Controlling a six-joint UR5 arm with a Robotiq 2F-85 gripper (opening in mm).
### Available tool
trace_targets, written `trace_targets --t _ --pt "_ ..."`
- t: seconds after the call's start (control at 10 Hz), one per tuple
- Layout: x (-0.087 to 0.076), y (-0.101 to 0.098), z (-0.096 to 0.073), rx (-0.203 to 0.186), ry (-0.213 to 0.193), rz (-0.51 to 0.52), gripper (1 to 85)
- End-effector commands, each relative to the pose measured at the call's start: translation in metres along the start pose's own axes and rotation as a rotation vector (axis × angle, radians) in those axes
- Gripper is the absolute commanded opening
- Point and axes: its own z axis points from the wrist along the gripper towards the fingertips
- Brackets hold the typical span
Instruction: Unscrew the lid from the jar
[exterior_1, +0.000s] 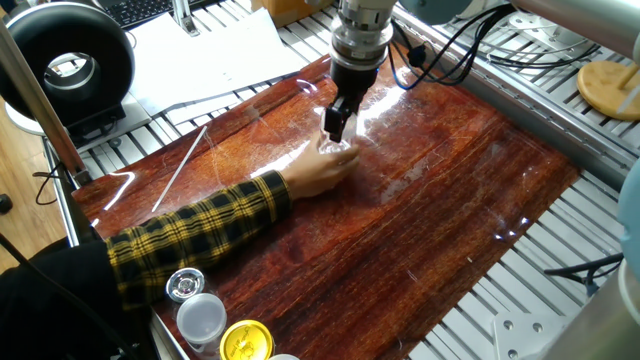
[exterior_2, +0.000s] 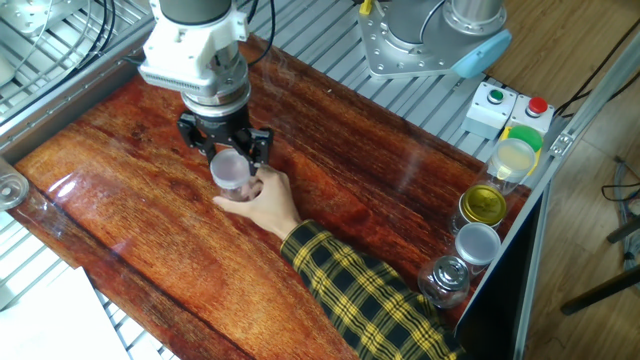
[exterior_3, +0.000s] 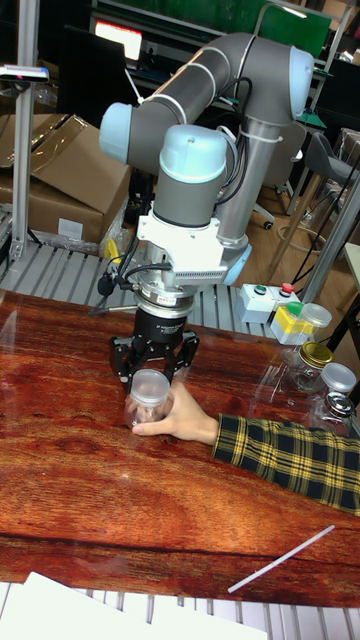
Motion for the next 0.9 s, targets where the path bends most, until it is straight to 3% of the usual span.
trace_targets --t 0.0,0.1,0.4,0.8 --pt "-0.011 0.01 -0.005 -0.017 -0.027 -0.098 39.7" --pt "-0.014 0.009 -0.005 -0.006 -0.035 -0.176 39.7" --pt "-0.02 0.019 -0.004 -0.039 -0.081 -0.416 40.3" --pt "-0.012 0.012 0.0 -0.013 -0.088 -0.661 40.3"
